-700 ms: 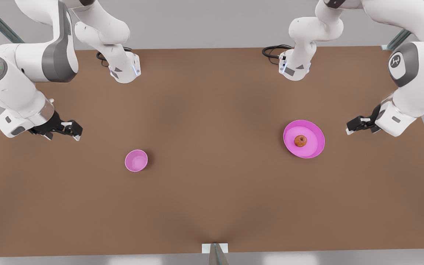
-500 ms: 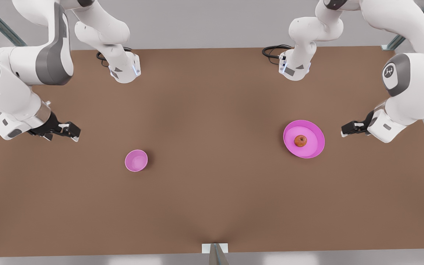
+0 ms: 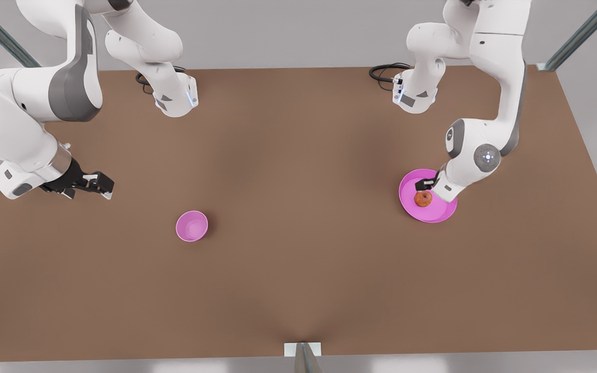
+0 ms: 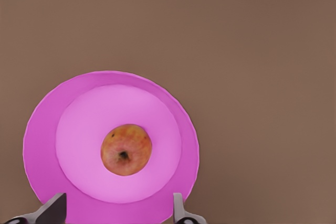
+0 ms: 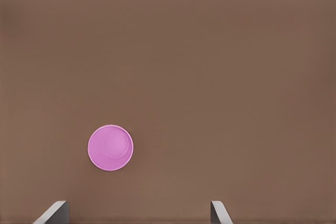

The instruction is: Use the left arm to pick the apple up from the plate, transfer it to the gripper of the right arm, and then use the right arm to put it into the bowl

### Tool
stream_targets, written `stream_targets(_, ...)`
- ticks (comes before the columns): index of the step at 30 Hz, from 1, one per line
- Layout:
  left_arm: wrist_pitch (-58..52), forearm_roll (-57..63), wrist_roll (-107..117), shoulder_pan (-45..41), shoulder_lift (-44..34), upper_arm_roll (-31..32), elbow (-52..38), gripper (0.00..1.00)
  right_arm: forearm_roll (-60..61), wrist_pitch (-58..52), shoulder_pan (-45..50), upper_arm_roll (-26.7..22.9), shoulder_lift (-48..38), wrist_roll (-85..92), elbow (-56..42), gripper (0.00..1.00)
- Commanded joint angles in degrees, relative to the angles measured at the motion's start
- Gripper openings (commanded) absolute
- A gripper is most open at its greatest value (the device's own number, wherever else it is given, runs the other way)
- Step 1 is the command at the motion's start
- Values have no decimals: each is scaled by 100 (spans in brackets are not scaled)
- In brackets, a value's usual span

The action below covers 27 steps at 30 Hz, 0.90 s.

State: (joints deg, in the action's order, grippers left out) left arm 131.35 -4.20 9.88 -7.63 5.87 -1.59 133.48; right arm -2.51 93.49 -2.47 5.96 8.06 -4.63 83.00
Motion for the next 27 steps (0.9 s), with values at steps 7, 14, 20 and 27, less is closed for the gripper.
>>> stream_targets(7, 1639, 16, 920, 34, 81, 0, 547, 100, 4, -32, -8, 1, 3, 129, -12, 100)
stream_targets(14, 1877, 16, 920, 25, 669, 0, 600, 100, 4, -50, -8, -7, 11, 138, -3, 100)
stream_targets(20, 2061, 16, 920, 34, 1012, -8, 565, 100, 4, -58, -35, -7, 3, 164, -3, 100)
stream_targets(27, 2298, 16, 928, 113, 1250, -17, 495, 99, 4, -94, -43, -7, 11, 164, -3, 100)
